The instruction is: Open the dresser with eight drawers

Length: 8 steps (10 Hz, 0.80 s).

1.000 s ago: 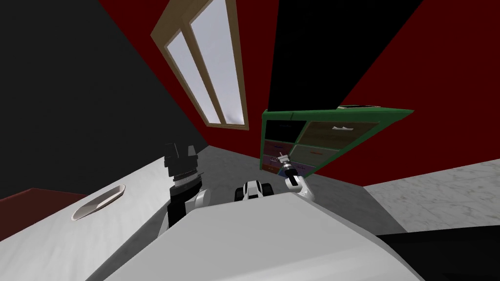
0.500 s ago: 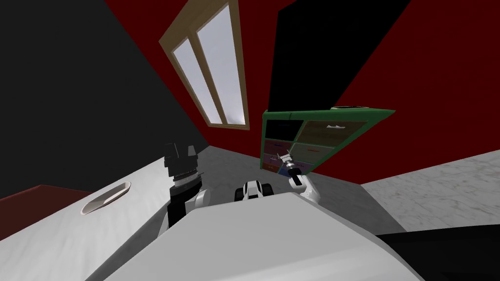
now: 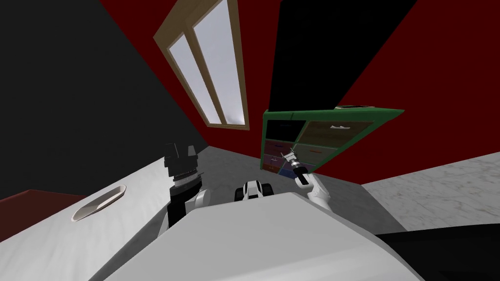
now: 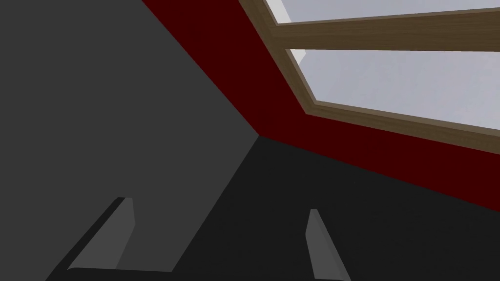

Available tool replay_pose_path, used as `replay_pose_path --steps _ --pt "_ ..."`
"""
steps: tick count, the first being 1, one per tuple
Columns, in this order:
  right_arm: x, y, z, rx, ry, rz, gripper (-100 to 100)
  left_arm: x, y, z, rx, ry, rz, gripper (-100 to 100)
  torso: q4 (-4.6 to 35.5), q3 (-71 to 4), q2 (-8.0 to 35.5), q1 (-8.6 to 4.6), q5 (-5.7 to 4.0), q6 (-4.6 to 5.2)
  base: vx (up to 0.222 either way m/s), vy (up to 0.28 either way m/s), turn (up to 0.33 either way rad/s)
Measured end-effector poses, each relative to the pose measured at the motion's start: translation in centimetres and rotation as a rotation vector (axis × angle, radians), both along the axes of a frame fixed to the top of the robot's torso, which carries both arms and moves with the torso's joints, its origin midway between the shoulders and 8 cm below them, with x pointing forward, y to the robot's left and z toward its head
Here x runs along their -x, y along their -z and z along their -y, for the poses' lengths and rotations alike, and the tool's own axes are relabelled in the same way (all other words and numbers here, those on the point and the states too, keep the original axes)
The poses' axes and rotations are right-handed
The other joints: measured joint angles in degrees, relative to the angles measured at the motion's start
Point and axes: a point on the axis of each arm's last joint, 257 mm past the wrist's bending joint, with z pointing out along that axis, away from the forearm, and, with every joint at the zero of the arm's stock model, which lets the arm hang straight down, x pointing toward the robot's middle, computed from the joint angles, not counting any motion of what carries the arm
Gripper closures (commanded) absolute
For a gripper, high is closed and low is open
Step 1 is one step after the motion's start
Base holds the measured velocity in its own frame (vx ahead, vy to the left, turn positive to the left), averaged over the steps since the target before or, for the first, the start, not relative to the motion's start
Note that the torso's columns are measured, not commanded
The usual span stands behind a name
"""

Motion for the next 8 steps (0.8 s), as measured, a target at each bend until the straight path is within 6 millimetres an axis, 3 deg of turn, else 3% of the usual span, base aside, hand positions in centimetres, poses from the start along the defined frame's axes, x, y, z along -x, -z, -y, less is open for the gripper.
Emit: replay_pose_path --steps 6,8 --pt "1.7 -0.7 1.7 0.169 0.046 -0.023 -100 0.0 0.0 0.0 0.0 0.0 0.0 0 0.02 0.03 0.06 -0.09 -0.02 0.0 0.085 0.026 -0.03" --pt "2.1 -1.4 3.2 0.267 0.057 -0.036 -100 0.0 0.0 0.0 0.0 0.0 0.0 0 -0.01 -0.02 -0.02 -0.03 -0.01 0.0 0.093 0.026 -0.033"
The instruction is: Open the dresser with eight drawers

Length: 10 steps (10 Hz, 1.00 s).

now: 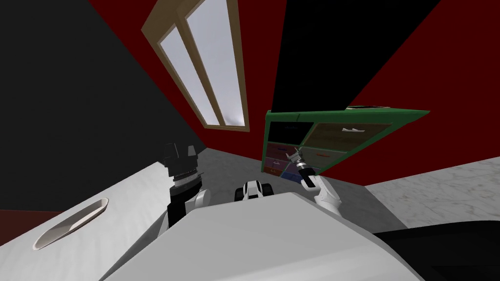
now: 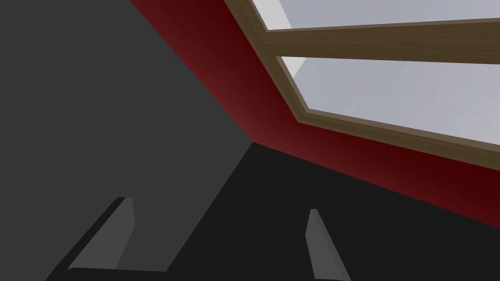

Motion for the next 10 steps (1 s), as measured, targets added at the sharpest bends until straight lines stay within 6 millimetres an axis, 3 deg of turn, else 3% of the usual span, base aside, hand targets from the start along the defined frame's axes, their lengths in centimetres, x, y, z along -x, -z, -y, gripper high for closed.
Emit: replay_pose_path --steps 3,10 --pt "1.0 -0.5 0.9 0.095 0.025 -0.016 -100 0.0 0.0 0.0 0.0 0.0 0.0 0 0.02 0.05 0.07 0.02 0.0 0.0 0.074 0.031 -0.029" --pt "2.6 1.7 -1.3 0.043 0.107 -0.024 -100 0.0 0.0 0.0 0.0 0.0 0.0 0 0.02 0.04 0.06 0.01 0.0 0.0 0.03 0.007 -0.008"
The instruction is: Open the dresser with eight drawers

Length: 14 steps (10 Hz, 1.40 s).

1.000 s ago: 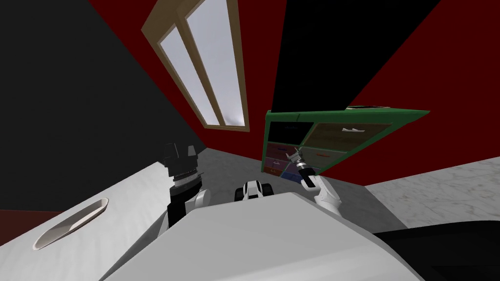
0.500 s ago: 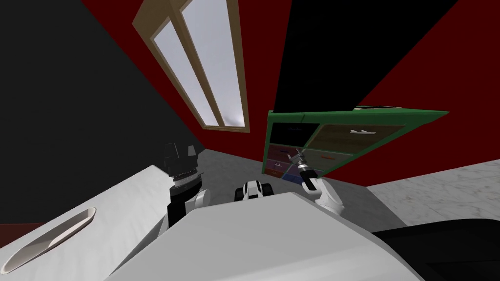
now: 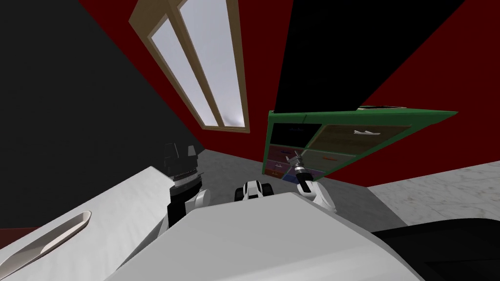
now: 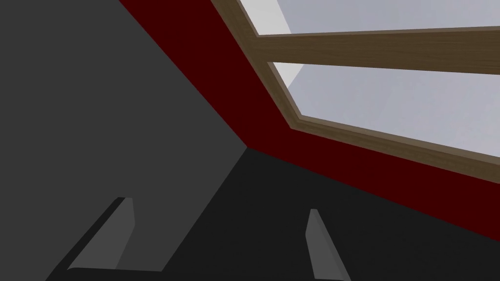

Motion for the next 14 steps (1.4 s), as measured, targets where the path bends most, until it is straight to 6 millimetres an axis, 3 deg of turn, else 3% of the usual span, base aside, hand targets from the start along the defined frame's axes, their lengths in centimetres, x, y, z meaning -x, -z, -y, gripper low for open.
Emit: replay_pose_path --steps 2,3,12,13,14 --pt "0.0 -0.3 0.3 0.003 0.005 0.0 -100 0.0 0.0 0.0 0.0 0.0 0.0 0 -0.04 -0.11 -0.19 -0.07 -0.02 -0.02 0.054 -0.009 0.058" --pt "0.0 -0.4 0.4 0.0 0.008 0.0 100 0.0 0.0 0.0 0.0 0.0 0.0 0 -0.04 -0.07 -0.09 -0.04 -0.02 0.02 0.006 -0.002 -0.004" --pt "0.7 -0.4 0.2 -0.003 0.002 -0.008 100 0.0 0.0 0.0 0.0 0.0 0.0 0 0.14 0.14 0.29 0.21 0.13 0.04 -0.146 0.073 -0.012" --pt "0.8 -0.4 0.1 -0.004 -0.001 -0.007 -100 0.0 0.0 0.0 0.0 0.0 0.0 0 0.19 0.17 0.32 0.13 0.16 0.06 -0.096 0.045 0.134" --pt "1.0 -0.8 0.9 0.001 0.006 -0.011 -100 0.0 0.0 0.0 0.0 0.0 0.0 0 0.08 -0.01 -0.02 -0.01 0.08 0.0 -0.012 0.017 0.066"
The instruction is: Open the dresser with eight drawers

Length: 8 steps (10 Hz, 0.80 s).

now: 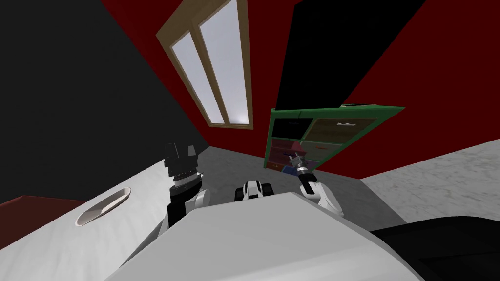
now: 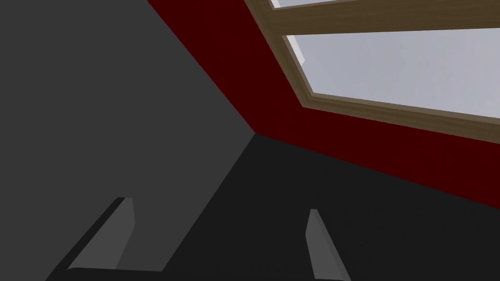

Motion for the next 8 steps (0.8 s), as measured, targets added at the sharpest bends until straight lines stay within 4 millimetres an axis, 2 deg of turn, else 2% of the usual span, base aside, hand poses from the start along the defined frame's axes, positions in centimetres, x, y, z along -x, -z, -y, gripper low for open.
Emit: replay_pose_path --steps 5,8 --pt "0.8 -2.3 3.0 -0.004 0.041 -0.004 -100 0.0 0.0 0.0 0.0 0.0 0.0 0 -0.04 0.05 0.09 0.04 -0.06 0.0 -0.008 0.02 0.081" --pt "1.4 -3.3 4.5 -0.011 0.071 -0.012 -100 0.0 0.0 0.0 0.0 0.0 0.0 0 0.21 0.1 0.3 0.33 0.27 0.04 -0.024 0.027 0.087"
